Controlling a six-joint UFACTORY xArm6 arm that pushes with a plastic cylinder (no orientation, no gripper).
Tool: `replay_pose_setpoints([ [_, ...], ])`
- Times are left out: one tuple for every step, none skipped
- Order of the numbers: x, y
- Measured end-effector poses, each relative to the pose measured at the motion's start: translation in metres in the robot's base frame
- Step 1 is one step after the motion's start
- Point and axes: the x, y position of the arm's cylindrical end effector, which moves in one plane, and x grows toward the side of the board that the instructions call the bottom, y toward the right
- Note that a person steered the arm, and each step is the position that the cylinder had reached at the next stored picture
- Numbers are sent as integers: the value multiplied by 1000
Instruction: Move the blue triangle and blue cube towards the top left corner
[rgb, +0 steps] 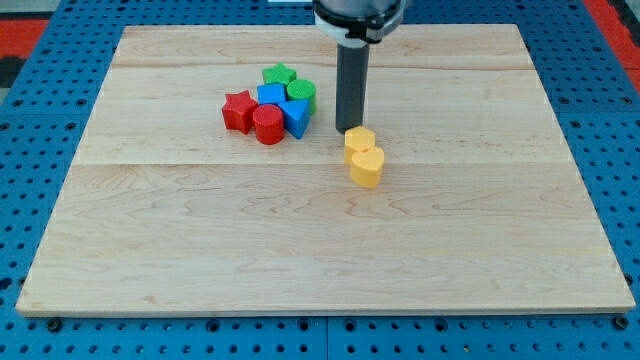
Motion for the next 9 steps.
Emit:
replay_pose_setpoints([
  [26,31],
  [24,2],
  [16,-40],
  [-2,-49],
  [-21,-55],
  [-36,-68],
  [-57,-94],
  [-69,-124],
  [-75,-111],
])
